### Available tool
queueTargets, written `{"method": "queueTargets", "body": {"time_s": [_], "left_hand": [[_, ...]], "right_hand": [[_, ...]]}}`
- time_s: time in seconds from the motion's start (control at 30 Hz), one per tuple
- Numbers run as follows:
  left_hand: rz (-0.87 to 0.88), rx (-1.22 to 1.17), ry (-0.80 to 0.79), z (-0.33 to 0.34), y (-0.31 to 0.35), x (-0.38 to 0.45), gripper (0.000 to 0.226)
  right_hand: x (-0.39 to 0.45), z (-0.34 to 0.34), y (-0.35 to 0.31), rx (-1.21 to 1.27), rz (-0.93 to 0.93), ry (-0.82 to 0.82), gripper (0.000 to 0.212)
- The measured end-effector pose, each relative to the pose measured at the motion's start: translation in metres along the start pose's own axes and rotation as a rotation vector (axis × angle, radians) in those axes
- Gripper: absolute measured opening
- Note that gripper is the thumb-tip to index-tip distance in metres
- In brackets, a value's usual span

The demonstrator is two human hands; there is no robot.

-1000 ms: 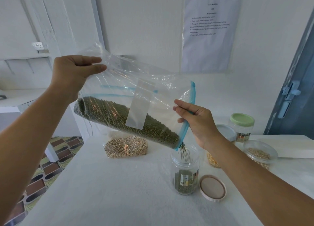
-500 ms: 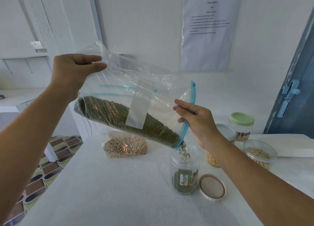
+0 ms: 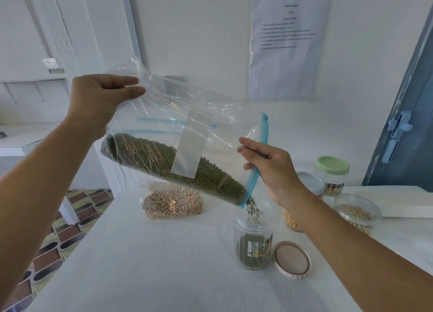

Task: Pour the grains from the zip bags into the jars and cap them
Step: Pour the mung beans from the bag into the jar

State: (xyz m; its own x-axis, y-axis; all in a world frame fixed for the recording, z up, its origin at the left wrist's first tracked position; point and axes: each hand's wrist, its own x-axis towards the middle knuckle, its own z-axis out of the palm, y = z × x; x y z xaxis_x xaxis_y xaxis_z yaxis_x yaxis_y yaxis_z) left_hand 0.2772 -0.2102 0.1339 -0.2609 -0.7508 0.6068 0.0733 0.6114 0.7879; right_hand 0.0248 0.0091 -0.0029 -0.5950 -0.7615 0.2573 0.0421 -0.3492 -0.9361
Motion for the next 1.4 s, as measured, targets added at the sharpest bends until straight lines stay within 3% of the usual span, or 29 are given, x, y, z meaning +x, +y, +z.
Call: {"method": "queueTargets", "body": {"time_s": [1.4], "left_hand": [[0.003, 0.005, -0.004, 0.0035, 0.0038, 0.0006, 0.032]], "right_hand": [[-0.0013, -0.0023, 0.0029, 0.007, 0.001, 0.011, 0.025]]}}
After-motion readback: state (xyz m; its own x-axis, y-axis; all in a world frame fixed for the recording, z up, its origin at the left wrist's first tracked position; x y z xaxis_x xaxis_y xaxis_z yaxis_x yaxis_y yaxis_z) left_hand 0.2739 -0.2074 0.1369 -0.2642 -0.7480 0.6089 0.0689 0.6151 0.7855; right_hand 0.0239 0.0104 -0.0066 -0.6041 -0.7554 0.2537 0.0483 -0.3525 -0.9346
